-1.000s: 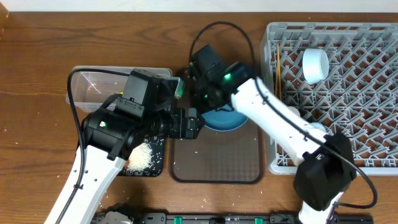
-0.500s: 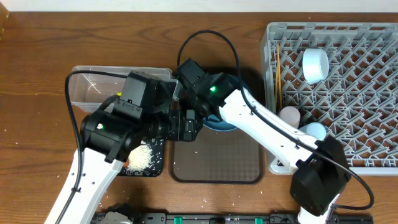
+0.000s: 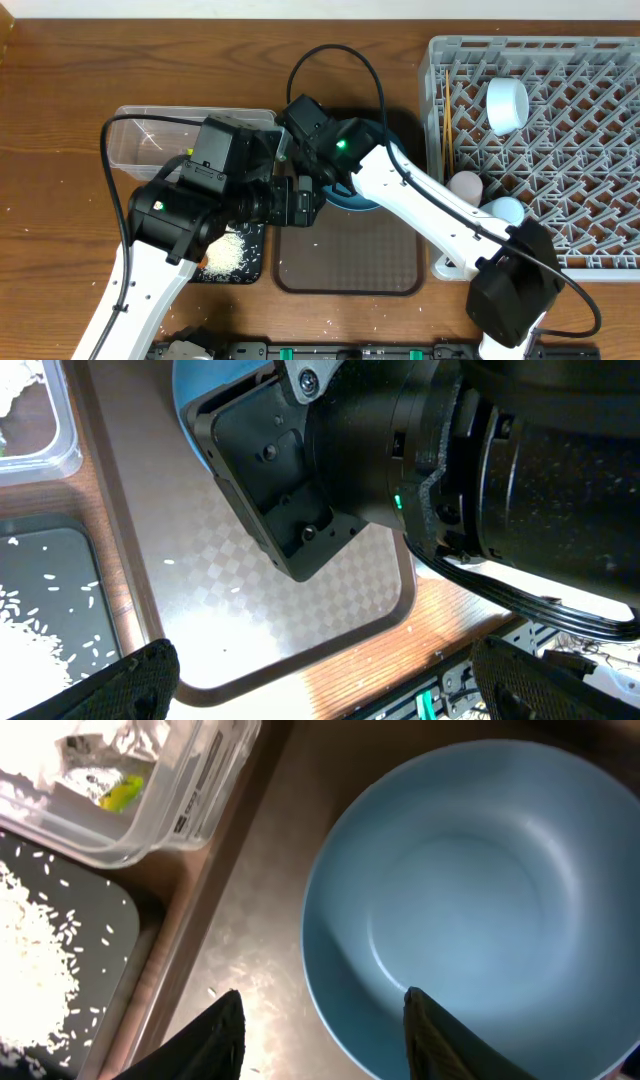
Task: Sort waste into correct bins and load items into the dishwasher rack
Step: 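Move the right gripper back to the blue plate's rim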
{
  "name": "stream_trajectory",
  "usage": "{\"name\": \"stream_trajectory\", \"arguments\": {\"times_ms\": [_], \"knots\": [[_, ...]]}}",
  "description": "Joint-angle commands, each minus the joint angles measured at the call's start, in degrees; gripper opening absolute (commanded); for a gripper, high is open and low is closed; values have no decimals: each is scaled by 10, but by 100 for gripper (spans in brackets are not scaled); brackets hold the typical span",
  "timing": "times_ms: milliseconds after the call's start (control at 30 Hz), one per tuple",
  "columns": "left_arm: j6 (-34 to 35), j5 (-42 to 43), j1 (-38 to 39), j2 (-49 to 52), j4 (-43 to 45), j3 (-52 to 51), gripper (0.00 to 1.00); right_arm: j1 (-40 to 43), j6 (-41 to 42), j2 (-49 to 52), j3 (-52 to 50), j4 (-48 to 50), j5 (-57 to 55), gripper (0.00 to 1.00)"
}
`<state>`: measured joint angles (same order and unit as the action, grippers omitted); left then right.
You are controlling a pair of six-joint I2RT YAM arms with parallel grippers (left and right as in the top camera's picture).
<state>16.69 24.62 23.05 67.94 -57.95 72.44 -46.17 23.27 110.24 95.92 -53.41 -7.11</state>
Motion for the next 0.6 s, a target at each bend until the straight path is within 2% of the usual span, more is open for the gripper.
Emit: {"name": "stream_trajectory", "arguments": {"times_ms": [0,567], "knots": [[-6,0,2,13,10,-2,96,-11,-2,5,-1,3,-25,50],[-6,0,2,13,10,-2,96,41,-2,5,-2,-3,-17,50]]}}
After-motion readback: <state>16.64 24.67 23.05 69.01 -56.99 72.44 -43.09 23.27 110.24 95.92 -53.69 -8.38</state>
